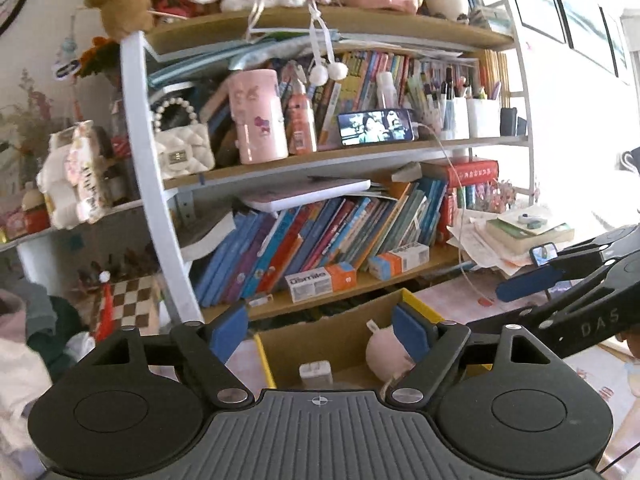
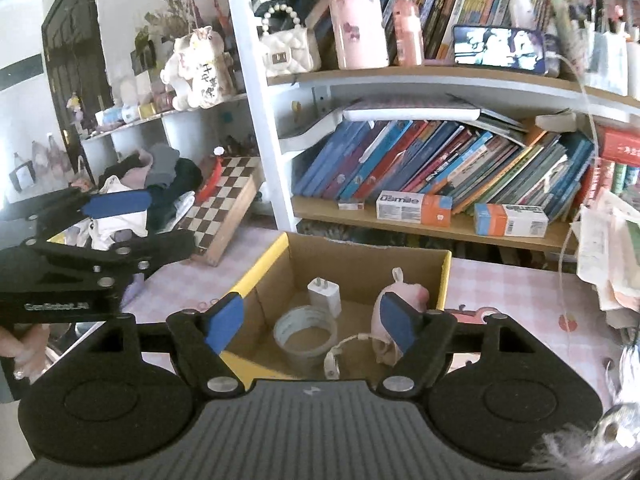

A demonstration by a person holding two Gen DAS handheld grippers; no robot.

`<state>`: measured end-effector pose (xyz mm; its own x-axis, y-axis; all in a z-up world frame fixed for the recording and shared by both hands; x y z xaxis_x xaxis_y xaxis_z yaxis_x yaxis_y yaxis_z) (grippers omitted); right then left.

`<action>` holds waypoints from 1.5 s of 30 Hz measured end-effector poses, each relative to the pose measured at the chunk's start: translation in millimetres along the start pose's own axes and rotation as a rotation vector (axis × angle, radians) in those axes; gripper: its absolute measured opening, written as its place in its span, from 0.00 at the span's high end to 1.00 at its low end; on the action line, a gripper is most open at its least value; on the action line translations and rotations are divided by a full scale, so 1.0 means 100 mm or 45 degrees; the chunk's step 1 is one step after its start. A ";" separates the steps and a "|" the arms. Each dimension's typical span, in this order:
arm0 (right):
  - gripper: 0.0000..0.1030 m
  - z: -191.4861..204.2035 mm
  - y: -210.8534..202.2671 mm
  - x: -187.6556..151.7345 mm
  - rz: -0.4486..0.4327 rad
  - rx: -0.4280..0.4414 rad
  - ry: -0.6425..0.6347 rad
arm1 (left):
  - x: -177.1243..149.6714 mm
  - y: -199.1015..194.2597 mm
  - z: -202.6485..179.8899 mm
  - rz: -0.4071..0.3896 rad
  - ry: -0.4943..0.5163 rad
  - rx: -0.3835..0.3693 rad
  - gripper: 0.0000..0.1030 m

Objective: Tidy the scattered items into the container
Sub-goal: 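Open both tools to drop the charger and watch into the box, then move both tools back toward the remaining items beside the box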

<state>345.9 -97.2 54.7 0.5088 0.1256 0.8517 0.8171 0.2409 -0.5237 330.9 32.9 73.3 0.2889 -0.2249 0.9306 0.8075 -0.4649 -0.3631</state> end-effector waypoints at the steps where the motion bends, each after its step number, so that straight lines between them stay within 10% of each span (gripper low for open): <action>1: 0.27 0.01 -0.05 -0.03 -0.001 -0.008 0.002 | -0.03 -0.07 0.00 -0.002 -0.004 0.006 0.20; 24: 0.22 -0.17 -0.62 -1.08 0.084 -0.353 -0.004 | -0.94 -0.72 0.10 0.100 -0.199 0.134 0.19; 45: 0.16 0.08 -0.39 -1.99 0.313 -0.372 -0.109 | -1.66 -0.40 -0.42 0.344 -0.237 0.040 0.19</action>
<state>211.2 -124.1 -94.0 0.6846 0.2283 0.6922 0.7227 -0.0892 -0.6853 229.0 53.1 -68.7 0.5815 -0.1746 0.7946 0.7034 -0.3828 -0.5989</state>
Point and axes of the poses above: each gripper's, at about its wrist camera, not at the fingertips, and y roughly the way its jaws point, z to its left, x to its top, the point moved 10 cm from there along y, roughly the way its jaws point, and after that the axes turned 15 degrees about -x, right-handed, at the moved point
